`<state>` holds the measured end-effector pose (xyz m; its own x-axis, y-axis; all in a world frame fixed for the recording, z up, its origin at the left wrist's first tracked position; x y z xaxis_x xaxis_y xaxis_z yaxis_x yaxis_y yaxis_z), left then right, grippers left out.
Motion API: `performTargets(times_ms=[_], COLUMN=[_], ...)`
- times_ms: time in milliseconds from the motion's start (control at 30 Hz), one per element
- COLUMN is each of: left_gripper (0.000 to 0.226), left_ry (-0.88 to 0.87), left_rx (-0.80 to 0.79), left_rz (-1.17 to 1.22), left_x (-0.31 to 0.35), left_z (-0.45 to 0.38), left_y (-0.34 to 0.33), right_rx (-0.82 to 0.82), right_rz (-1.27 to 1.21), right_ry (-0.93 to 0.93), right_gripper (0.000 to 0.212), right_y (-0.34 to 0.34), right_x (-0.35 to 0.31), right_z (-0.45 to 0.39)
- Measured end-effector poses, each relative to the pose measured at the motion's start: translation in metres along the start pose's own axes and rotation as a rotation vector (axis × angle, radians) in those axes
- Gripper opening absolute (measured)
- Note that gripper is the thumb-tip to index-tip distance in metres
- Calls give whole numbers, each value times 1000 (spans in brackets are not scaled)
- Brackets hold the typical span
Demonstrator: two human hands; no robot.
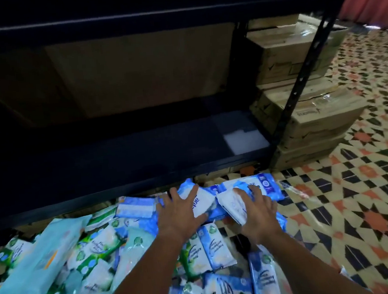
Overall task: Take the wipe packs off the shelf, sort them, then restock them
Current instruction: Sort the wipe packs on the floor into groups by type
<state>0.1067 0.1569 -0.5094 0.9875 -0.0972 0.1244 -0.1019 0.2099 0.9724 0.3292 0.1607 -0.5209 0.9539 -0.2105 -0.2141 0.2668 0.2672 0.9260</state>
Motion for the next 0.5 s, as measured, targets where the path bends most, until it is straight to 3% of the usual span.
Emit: performTargets(times_ms=[200,333,400,500], left_gripper=[86,83,68,67], left_ry=[99,-4,-67,-370], left_rx=[-49,-111,-129,10], left_rz=[-14,-69,-127,-314], left_x=[38,51,47,43], left_z=[-31,-39,-41,-54], left_y=[-20,-36,-29,-8], right_rx=[24,-20,-24,-10], right_rz=[158,172,144,133], right_ry=[26,41,37,50], right_gripper=[104,107,109,110], right_y=[0,-14,-18,-21], right_x=[19,28,32,35], right_z=[-27,-35,-37,-35])
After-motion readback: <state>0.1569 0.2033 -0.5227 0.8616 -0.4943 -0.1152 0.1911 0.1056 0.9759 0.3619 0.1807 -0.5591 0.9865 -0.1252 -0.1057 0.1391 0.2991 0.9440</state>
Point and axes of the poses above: each hand's wrist, its own z-axis away from the middle knuckle, its own y-axis out of the back of the hand, x = y × z, the point moved 8 cm from there along -z, towards the middle knuckle, and after that the axes turned 11 degrees about -y, right-handed, at the moved point
